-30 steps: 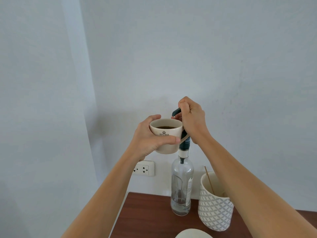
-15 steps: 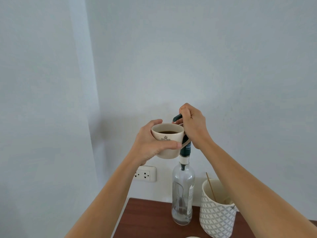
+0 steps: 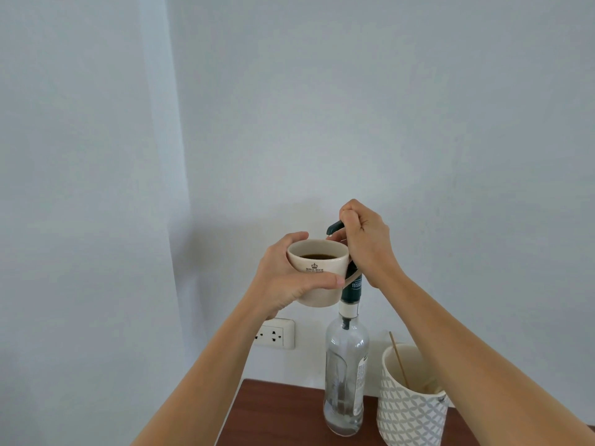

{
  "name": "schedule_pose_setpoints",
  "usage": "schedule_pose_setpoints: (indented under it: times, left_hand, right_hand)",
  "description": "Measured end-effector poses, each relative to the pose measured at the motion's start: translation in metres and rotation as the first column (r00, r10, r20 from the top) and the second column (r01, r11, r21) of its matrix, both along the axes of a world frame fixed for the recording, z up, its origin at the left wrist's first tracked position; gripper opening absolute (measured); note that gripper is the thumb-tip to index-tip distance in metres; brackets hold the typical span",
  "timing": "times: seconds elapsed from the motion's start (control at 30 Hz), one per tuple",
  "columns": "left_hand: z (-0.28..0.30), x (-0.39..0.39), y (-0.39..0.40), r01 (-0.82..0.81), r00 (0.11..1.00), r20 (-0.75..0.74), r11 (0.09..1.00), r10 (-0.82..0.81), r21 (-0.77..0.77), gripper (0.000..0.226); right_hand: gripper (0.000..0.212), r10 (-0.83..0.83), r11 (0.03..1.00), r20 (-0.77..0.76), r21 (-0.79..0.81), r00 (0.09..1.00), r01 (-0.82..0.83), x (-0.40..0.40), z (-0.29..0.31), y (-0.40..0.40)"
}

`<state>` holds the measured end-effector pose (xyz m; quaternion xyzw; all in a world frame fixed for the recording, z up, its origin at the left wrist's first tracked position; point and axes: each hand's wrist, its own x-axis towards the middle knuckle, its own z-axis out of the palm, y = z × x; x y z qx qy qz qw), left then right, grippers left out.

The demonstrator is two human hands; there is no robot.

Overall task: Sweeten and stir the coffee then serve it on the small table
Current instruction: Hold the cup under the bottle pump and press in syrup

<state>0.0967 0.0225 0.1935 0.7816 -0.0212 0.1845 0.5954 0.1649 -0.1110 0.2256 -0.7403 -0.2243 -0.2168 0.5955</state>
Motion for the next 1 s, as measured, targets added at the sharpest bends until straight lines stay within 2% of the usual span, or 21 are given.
schedule_pose_setpoints:
  times: [1.0]
  left_hand:
    - [-0.0048, 0.0002, 0.0020, 0.004, 1.000, -0.006, 1.000, -0.004, 0.016, 0.121]
  right_hand:
    - [0.021, -0.031, 0.999, 0.001, -0.022, 1.000, 0.031, 0.0003, -0.0046, 0.0014]
